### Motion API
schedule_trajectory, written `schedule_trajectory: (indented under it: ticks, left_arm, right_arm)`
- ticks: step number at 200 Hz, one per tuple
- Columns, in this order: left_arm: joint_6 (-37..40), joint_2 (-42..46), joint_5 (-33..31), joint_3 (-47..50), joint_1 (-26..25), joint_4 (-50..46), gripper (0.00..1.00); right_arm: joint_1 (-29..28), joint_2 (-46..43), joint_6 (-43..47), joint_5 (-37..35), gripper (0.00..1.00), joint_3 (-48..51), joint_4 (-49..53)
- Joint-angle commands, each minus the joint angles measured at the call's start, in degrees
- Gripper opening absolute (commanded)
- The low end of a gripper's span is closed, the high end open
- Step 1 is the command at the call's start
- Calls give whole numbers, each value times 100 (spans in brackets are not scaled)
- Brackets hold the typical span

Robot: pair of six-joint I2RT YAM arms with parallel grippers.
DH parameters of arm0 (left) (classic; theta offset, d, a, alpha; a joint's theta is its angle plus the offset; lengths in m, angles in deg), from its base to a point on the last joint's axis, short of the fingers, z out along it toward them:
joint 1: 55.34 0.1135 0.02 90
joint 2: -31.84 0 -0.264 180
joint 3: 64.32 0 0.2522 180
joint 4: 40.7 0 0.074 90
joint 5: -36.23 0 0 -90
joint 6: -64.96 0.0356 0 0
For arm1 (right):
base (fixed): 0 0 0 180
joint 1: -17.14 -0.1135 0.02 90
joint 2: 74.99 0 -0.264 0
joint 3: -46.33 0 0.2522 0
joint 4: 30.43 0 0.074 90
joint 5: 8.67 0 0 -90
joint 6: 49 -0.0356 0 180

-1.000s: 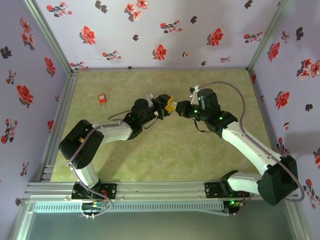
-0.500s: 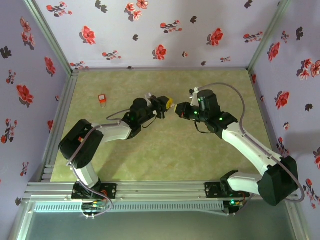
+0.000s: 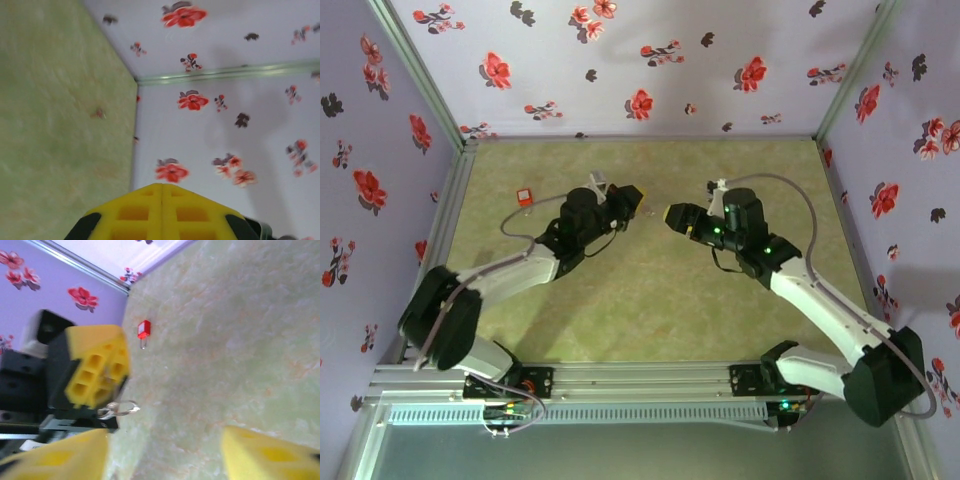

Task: Unlock with the key

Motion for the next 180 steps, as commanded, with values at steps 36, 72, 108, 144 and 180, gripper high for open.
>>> schedule_trajectory:
  ticks: [36, 72, 108, 144, 180]
  left_arm:
    - [2897, 675, -727, 28, -317, -162, 0]
    - [2985, 788, -1006, 212, -473, 412, 0]
    - [2606, 708, -1086, 387, -474, 1126, 0]
    - [2314, 600, -1095, 379, -512, 1584, 0]
    - [2199, 552, -1060, 361, -595, 1759, 0]
  right_arm:
    - [-85, 175, -1964, 586, 78, 695, -3616]
    - [-268, 471, -2371, 695, 70, 911, -4648]
    - [-446, 606, -2349, 685, 61, 1028, -4770]
    - [-587, 770, -2408, 663, 57, 1032, -5010]
    - [-615, 920, -2455, 613, 54, 1017, -5207]
